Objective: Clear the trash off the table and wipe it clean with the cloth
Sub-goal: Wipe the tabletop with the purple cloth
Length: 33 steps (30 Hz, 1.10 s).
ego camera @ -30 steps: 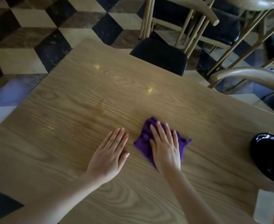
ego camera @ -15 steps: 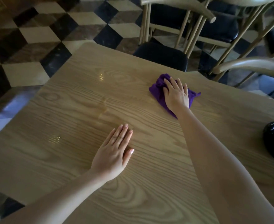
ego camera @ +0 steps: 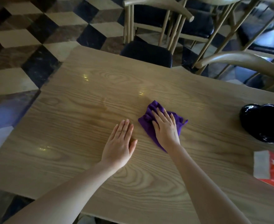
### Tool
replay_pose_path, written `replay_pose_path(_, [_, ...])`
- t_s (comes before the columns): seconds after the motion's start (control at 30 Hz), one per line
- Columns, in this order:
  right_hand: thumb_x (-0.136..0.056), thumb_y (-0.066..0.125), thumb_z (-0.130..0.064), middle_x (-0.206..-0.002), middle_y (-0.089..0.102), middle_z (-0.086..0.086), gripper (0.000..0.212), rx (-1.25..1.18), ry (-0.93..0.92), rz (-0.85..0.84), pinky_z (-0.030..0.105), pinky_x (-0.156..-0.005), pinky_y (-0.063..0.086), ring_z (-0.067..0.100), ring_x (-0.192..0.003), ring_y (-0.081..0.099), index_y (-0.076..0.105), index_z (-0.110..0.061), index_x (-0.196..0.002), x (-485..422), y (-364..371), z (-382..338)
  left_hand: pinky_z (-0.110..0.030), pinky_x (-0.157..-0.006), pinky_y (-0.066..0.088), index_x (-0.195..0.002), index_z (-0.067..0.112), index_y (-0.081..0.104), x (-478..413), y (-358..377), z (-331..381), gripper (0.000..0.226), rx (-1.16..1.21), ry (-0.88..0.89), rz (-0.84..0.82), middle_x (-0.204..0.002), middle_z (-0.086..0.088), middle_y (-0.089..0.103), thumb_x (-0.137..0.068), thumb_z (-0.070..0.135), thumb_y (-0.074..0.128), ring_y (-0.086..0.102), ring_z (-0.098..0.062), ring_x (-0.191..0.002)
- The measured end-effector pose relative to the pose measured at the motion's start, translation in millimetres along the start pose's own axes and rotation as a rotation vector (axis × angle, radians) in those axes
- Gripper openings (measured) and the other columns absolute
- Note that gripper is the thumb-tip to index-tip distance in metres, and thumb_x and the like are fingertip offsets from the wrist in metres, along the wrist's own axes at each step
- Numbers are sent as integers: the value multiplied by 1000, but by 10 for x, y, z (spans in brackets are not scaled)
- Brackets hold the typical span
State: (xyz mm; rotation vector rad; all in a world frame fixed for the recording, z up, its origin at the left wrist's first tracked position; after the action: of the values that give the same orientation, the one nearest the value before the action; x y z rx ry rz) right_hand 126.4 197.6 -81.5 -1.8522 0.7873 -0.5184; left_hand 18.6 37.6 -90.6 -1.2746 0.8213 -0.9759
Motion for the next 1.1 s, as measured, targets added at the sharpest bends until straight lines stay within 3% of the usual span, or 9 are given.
replay_pose_path(0.1, [-91, 23, -39, -146, 44, 2, 55, -4, 70, 50, 42, -117, 16, 23, -141, 31, 48, -20, -136, 336, 44, -164, -36, -114, 13, -137, 1, 41, -18, -23, -8, 64, 39, 13, -40, -147, -17, 38, -99, 44, 13, 34, -27, -138])
replay_pose_path(0.27, [-92, 26, -37, -143, 49, 4, 52, 25, 190, 112, 45, -115, 22, 25, -138, 36, 50, -18, -134, 842, 167, -491, -37, -119, 14, -143, 4, 32, -72, -185, -210, 65, 351, 120, -62, -153, -15, 25, -91, 43, 37, 20, -28, -144])
replay_pose_path(0.37, [-91, 26, -36, -140, 51, 6, 52, 29, 266, 132, 46, -114, 23, 26, -137, 38, 51, -17, -133, 1076, 250, -714, -37, -117, 21, -143, 7, 32, 100, -447, -667, 62, 471, 173, 17, -153, -11, 28, -91, 40, 37, 20, -24, -144])
replay_pose_path(0.47, [-92, 25, -36, -140, 52, 6, 52, -3, 322, 165, 47, -114, 24, 27, -136, 39, 53, -17, -131, 1246, 330, -1010, -34, -117, 19, -143, 7, 32, 370, -632, -1360, 61, 416, 141, 86, -153, -8, 25, -92, 40, 35, 20, -20, -144])
replay_pose_path(0.67, [-93, 27, -35, -141, 51, 2, 49, -30, 325, 180, 45, -115, 23, 24, -137, 37, 52, -18, -132, 1428, 618, -1591, -36, -119, 6, -146, 3, 25, 723, -580, -2646, 77, 217, -166, 7, -156, -13, 17, -88, 53, 17, 7, -21, -146])
replay_pose_path(0.8, [-93, 27, -36, -141, 50, 0, 48, -54, 310, 161, 37, -117, 13, 20, -138, 35, 51, -21, -133, 1440, 764, -1895, -24, -117, -11, -146, 3, 20, 738, -500, -2753, 76, 71, -135, -23, -157, -13, 13, -90, 52, 10, 4, -20, -146])
replay_pose_path(0.93, [-98, 24, -39, -138, 54, 0, 47, -42, 245, 137, 36, -114, 12, 21, -135, 39, 52, -21, -131, 1465, 852, -2178, -34, -120, -1, -147, 5, 15, 759, -480, -2747, 73, 38, -137, -12, -157, -10, 8, -91, 50, 5, 1, -19, -146])
replay_pose_path(1.03, [-100, 13, -43, -137, 54, -3, 52, -35, 160, 63, 33, -116, 9, 19, -135, 39, 51, -23, -131, 1530, 926, -2463, -30, -119, -6, -146, 3, 18, 769, -477, -2756, 71, 12, -133, -6, -156, -12, 13, -92, 48, 9, 6, -21, -146])
replay_pose_path(1.1, [-100, 23, -39, -138, 54, -5, 44, -10, 83, 13, 34, -115, 13, 18, -135, 41, 50, -25, -131, 1566, 1003, -2651, -25, -117, -10, -144, 1, 24, 770, -500, -2746, 69, -5, -137, -13, -154, -16, 21, -94, 46, 13, 14, -24, -144])
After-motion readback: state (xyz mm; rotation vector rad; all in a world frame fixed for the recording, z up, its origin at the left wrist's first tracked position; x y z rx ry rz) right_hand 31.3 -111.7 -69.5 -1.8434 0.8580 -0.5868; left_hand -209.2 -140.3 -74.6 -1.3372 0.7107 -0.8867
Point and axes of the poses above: each hand's wrist, its own x-axis away from the middle knuckle, its own y-axis out of the palm, z = x × y, the point moved 1 cm from there along -x, towards the middle knuckle
